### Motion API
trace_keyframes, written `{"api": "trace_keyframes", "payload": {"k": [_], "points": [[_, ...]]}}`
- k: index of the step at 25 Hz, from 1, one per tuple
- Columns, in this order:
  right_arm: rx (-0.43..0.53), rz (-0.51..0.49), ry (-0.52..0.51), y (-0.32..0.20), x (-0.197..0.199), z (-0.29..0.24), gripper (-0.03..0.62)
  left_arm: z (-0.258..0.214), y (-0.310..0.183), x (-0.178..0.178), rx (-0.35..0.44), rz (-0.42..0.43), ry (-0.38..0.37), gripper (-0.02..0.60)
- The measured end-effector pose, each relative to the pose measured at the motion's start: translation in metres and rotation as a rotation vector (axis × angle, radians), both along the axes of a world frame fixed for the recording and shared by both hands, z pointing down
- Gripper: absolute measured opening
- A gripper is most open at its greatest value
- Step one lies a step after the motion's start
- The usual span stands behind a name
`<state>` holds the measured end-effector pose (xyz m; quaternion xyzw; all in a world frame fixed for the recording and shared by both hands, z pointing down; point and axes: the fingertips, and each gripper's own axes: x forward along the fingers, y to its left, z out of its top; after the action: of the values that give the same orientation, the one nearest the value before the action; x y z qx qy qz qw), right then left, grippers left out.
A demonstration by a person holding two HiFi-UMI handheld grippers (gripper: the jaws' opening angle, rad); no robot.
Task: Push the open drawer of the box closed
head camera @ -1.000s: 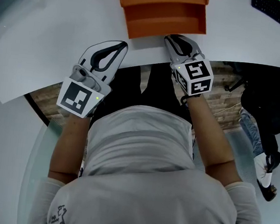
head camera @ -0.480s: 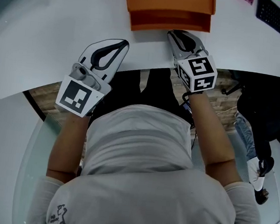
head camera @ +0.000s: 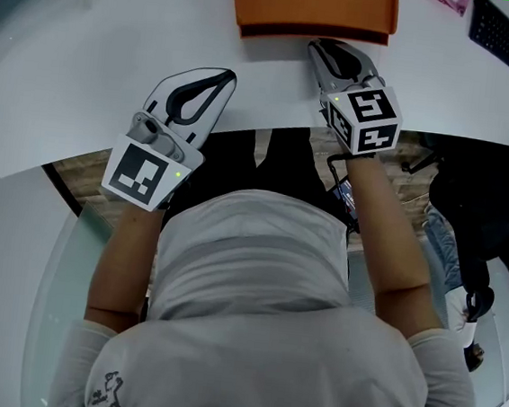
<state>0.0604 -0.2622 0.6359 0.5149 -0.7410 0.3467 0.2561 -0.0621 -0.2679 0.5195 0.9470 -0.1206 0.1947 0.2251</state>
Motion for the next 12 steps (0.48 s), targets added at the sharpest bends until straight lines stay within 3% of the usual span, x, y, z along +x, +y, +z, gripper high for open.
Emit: {"api": "trace_keyframes", "payload": {"k": [12], "points": [[0.018, -0.013, 0.009, -0.02, 0.006, 0.001, 0.069, 0.011, 0.004, -0.006, 0.004, 0.008, -0.016, 0.0]]}}
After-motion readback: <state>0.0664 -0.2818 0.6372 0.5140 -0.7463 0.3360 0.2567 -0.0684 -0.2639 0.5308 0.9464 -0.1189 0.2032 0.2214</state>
